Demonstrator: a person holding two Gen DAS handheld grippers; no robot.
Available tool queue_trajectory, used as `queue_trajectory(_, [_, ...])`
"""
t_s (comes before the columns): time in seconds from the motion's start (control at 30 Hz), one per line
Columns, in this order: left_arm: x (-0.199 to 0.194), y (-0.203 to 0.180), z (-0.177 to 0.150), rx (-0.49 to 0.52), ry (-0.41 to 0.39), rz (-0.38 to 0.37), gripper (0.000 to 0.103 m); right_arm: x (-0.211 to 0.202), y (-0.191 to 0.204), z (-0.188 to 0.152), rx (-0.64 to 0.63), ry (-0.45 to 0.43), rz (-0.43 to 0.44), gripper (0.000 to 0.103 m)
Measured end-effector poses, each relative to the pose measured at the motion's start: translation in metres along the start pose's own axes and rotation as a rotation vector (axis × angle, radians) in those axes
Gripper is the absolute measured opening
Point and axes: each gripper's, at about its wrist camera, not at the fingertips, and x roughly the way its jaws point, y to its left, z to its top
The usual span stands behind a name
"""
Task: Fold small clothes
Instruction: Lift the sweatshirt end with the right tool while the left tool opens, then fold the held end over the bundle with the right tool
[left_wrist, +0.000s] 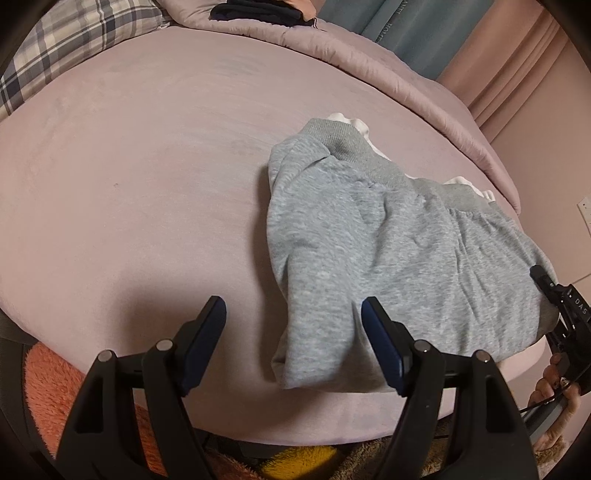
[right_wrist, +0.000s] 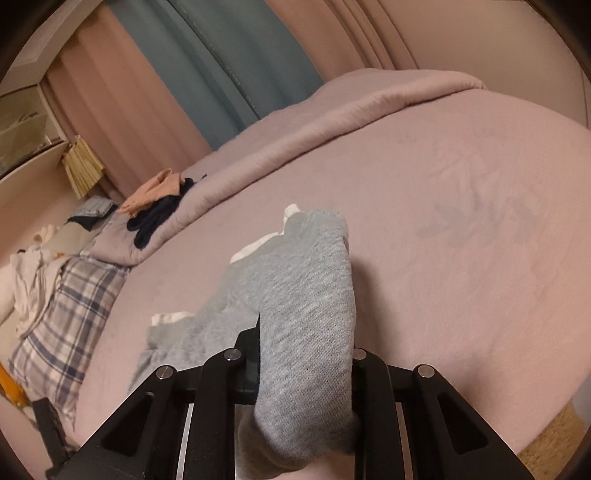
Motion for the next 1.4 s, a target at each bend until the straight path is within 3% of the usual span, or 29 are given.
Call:
queue_trajectory(0.37, [0.003,-0.015,-0.001,0.040,0.028,-0.067,0.076,-0.014,-0.011,0.004,0.025,-0.051,-0.073,0.022])
queue_trajectory(0.67, [0.005,-0.012,0.006,0.017,0.033,-0.089,0.076,-0.021,0.022,0.007,-0.131,-0.114,-0.166,0.022])
queue_trajectory(1.07, [-0.001,-0.006,0.006,-0.016,0.018,-0.089,0.076,-0.025,0.071,0.006,-0.330,-0.128,-0.095,0.022])
queue_trajectory(1.4, [-0.006,0.006,0.008,-0.037,-0.001,-0.076,0.076,-0.018,0.116,-0.007,-0.487,-0.095,0.027,0.019])
